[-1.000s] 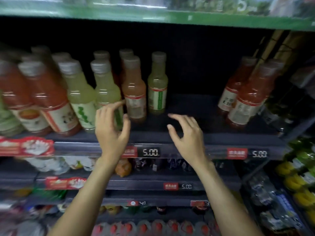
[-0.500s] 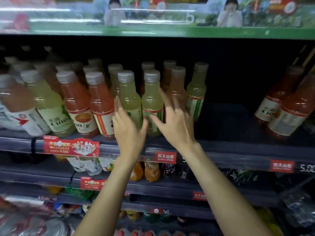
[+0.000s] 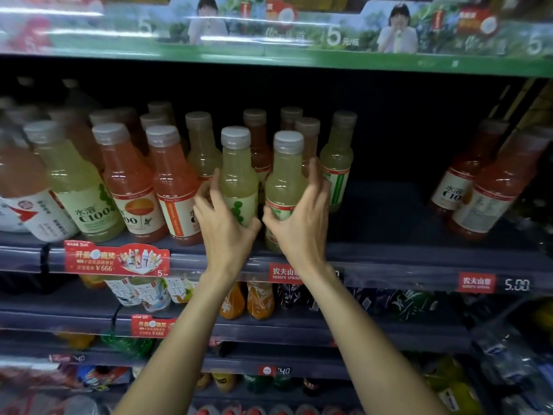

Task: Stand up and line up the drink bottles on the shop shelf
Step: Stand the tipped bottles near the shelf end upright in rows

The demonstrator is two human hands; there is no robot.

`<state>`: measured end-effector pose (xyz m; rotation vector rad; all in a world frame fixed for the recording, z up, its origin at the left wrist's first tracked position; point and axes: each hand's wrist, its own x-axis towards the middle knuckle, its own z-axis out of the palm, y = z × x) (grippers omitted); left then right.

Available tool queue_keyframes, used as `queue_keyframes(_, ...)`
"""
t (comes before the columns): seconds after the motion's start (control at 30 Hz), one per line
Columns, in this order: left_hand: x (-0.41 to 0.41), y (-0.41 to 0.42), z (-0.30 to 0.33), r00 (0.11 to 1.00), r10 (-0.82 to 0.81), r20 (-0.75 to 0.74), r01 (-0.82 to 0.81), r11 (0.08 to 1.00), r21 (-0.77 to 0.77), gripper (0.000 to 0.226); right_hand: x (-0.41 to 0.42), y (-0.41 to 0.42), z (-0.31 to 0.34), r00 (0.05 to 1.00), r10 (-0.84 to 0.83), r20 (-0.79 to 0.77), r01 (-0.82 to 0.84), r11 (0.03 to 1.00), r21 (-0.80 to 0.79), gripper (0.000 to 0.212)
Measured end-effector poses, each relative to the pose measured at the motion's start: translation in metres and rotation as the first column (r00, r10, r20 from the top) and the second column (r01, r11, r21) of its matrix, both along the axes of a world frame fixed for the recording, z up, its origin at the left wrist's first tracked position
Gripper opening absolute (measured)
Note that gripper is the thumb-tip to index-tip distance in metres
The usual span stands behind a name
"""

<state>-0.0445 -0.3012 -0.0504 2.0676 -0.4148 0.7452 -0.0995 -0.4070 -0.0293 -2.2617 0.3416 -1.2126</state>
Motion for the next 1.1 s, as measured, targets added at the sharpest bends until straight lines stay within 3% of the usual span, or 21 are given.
queue_keyframes(0.13, -0.015, 0.000, 0.001, 0.971, -0.236, -0.039, 0.233, 0.971, -0.059, 0.098, -0.023, -0.034, -0.003, 1.000, 0.010, 0.004, -0.011, 0.996, 0.094, 0.099)
queue_keyframes(0.23, -0.031, -0.008, 0.006, 0.902, -0.426, -0.071, 0.418, 0.903, -0.100, 0.091, -0.037, -0.067, -0.002, 0.999, -0.035, 0.008, 0.034, 0.994, 0.105, 0.093)
queue_keyframes(0.4, -0.047, -0.052, 0.010, 0.813, -0.572, -0.108, 0.571, 0.820, -0.042, 0.089, -0.053, -0.125, 0.001, 0.998, -0.055, -0.029, 0.058, 0.992, 0.116, 0.083)
queue_keyframes(0.67, -0.047, -0.142, 0.000, 0.826, -0.553, -0.108, 0.559, 0.829, 0.035, 0.099, -0.049, -0.169, 0.002, 0.989, 0.119, -0.089, -0.079, 0.928, 0.365, 0.071)
queue_keyframes(0.73, -0.043, -0.156, -0.003, 0.868, -0.493, -0.056, 0.495, 0.869, 0.013, 0.097, -0.047, -0.168, 0.006, 0.989, 0.142, -0.042, -0.104, 0.867, 0.486, 0.061)
queue_keyframes(0.8, -0.035, -0.165, -0.005, 0.891, -0.450, -0.054, 0.451, 0.893, -0.001, 0.097, -0.044, -0.164, 0.006, 0.976, 0.219, 0.017, -0.188, 0.792, 0.580, 0.065)
queue_keyframes(0.93, -0.017, -0.173, -0.003, 0.881, -0.453, -0.136, 0.455, 0.890, -0.017, 0.108, -0.037, -0.154, 0.000, 0.957, 0.277, -0.085, -0.196, 0.835, 0.514, 0.079)
queue_keyframes(1.1, -0.005, -0.183, 0.001, 0.883, -0.414, -0.219, 0.408, 0.910, -0.075, 0.125, -0.022, -0.165, -0.002, 0.960, 0.266, -0.088, -0.189, 0.847, 0.497, 0.097)
